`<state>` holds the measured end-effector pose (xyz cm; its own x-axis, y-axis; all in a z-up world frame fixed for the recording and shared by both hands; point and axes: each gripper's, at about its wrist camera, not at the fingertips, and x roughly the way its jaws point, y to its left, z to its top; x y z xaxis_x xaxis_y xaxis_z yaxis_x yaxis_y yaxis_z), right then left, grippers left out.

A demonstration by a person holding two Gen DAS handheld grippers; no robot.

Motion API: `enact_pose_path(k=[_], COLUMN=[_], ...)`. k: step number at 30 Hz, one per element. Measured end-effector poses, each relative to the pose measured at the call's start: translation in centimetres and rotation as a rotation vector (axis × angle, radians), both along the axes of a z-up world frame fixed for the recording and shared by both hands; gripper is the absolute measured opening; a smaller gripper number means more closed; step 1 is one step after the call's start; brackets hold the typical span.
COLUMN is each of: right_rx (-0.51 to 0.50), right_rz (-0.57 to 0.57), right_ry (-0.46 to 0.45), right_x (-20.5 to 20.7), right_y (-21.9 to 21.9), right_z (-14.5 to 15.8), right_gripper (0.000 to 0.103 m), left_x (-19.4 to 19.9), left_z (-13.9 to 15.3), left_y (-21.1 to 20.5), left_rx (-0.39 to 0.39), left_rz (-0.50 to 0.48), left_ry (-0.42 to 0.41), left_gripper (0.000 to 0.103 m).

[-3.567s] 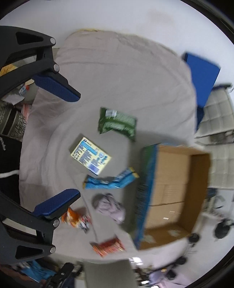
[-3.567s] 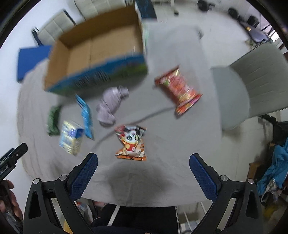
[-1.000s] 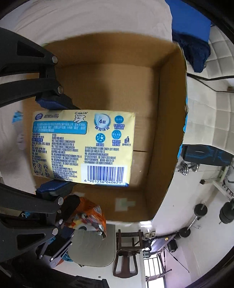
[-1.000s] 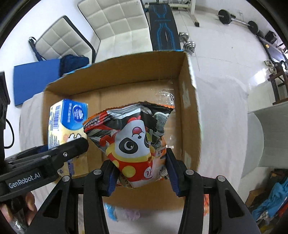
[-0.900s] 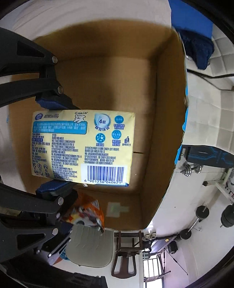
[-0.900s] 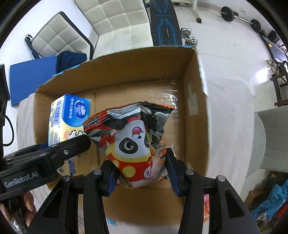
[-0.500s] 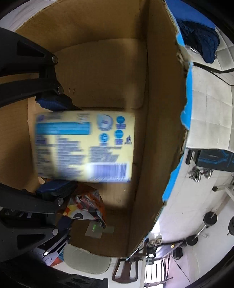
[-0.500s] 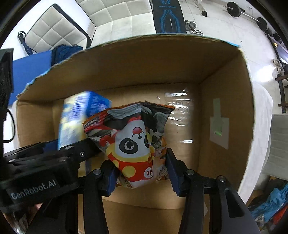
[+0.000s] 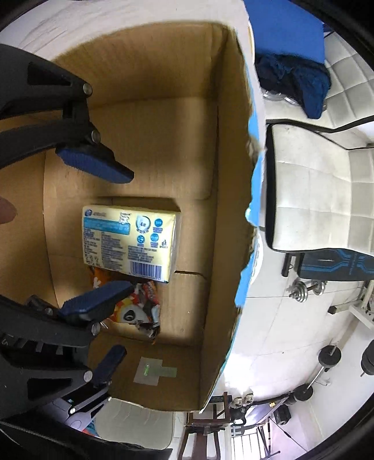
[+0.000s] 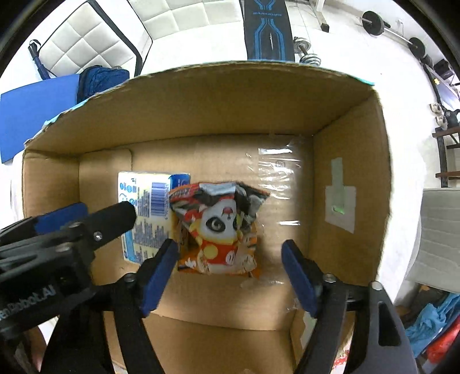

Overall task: Organize soft objects
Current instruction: 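Carry both items into the cardboard box and open both tools, then grasp the lilac towel with the left tool while the right tool grasps the red snack bag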

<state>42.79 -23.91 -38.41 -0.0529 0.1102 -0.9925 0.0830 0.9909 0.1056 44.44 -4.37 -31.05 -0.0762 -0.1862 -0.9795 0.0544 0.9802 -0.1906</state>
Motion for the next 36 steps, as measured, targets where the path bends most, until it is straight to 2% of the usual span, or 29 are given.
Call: enact_pose_path(k=[2,3,8,12,21,23,25,28,31,36], right_rx=[0.016,0.02,0.019,-0.06,0.038,0.039,0.041,0.032,0.011,-0.063], right_rz=[-0.01,-0.012,-0.008,0.058,0.006,0.009,0.015,0.019,0.01,-0.051], right_ry=[-0.013,-0.02,-0.097,-0.213,-0.276,-0.286,-0.293,-0.289,-0.253,-0.165], right_x=[-0.7,-1.1,-4.1,-6.4,-13.9,-15.3,-16.9,-19.1,-21.0,-23.9], right_y=[-0.1,-0.1,-0.1,1.4,0.8,0.7,0.7,-0.4,-2.2,-7.5], right_z=[0.8,1.2,3.8,5.6,10.8,12.1,13.2,14.3,14.1,11.5], right_gripper=[0.097,0.103,0.103,0.103,0.103,0.103,0.103,0.103,0.103,0.103], left_x=[-0.4,-0.8,-3.2,-6.3,-12.8,-14.1,-15.7,-18.1,-20.5,-22.5], left_z=[1.2,1.8,4.6,7.3,10.1,10.7,11.5,12.2,12.5,10.7], left_y=[0.0,0.3,1.0,2.3,4.4,4.7,5.2,5.7,5.1,2.0], left_rx=[0.012,0.017,0.028,0.029,0.129,0.128,0.093,0.043,0.006,0.059], left_rz=[-0.005,-0.004,0.041,0.068,0.066,0.074,0.079,0.096,0.084,-0.004], left_ry=[-0.026,-0.041,-0.142,-0.227,-0.336,-0.354,-0.353,-0.33,-0.315,-0.279], left_gripper=[0.073,0.082,0.101,0.101,0.101,0.101,0.101,0.101,0.101,0.101])
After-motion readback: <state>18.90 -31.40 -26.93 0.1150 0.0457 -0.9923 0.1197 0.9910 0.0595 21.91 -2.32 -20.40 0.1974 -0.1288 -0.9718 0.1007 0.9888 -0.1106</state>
